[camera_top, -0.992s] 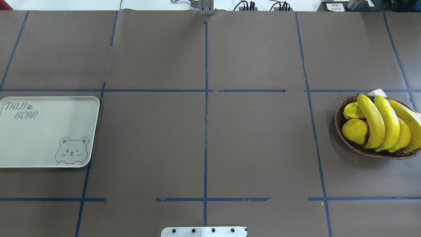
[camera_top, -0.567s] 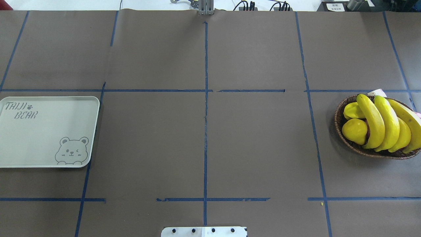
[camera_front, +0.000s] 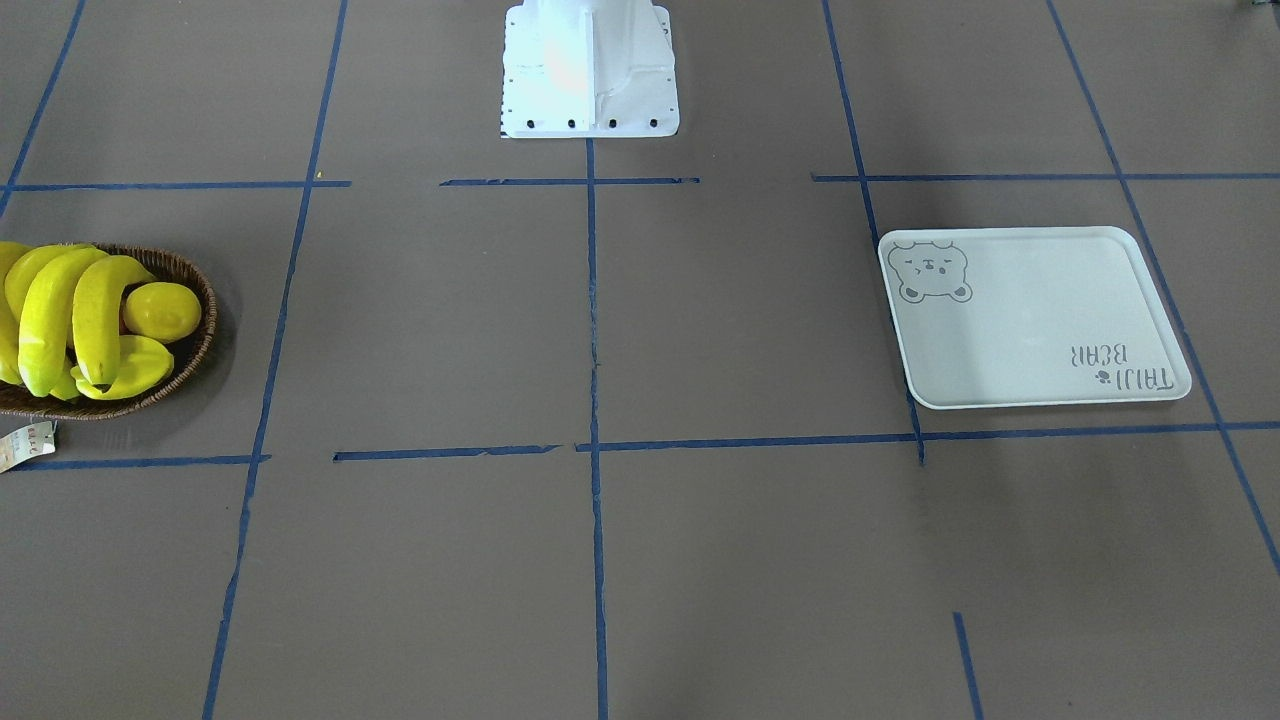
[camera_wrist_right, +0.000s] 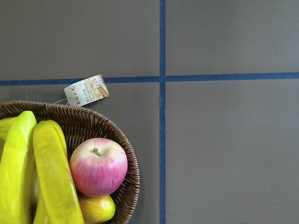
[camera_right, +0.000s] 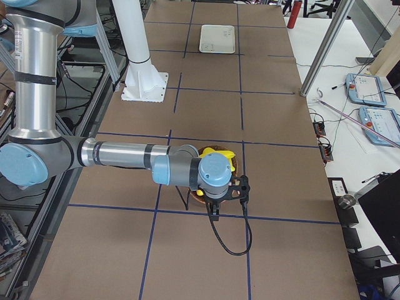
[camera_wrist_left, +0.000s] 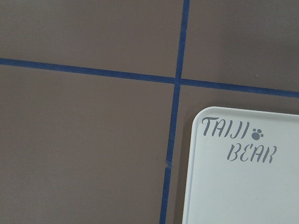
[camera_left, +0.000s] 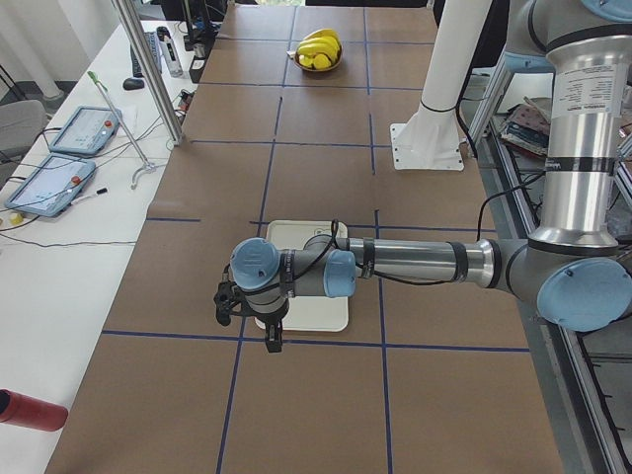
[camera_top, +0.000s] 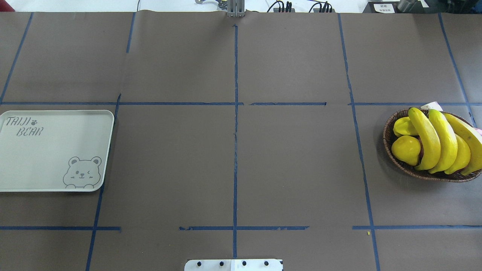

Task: Transfer all bananas from basket to plate

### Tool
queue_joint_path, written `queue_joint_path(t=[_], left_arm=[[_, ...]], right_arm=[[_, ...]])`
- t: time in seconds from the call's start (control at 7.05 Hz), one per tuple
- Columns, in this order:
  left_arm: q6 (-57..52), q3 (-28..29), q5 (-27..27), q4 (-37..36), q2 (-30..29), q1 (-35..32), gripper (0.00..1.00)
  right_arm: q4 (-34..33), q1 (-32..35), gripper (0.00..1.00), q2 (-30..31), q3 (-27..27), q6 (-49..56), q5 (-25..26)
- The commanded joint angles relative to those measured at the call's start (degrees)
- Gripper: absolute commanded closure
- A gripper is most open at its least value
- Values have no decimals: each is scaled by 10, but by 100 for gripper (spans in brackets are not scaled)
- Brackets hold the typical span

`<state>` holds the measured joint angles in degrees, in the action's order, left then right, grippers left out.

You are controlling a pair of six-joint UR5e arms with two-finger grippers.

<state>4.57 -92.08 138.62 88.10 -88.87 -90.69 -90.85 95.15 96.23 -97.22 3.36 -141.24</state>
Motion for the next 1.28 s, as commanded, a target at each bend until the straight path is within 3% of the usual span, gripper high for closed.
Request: queue_joint_path(t=[0.0, 0.28, 0.43, 0.85, 0.99, 1.13], left_arm=[[0, -1, 0, -1, 1, 0, 0], [1, -1, 0, -1, -2, 0, 0], [0, -1, 0, 0, 0, 0, 0], [1, -2, 0, 0, 2, 0, 0], [1, -2, 0, 0, 2, 0, 0], [1, -2, 0, 0, 1, 0, 0]], right_arm=[[-6, -5, 0, -16, -19, -4, 2], [0, -9, 0, -20, -17, -11, -4], [36, -9, 0, -8, -32, -13, -4], [77, -87, 0, 11, -84, -99, -11], [118, -103, 0, 25, -100, -203, -11], [236, -137, 0, 78, -103, -264, -3]])
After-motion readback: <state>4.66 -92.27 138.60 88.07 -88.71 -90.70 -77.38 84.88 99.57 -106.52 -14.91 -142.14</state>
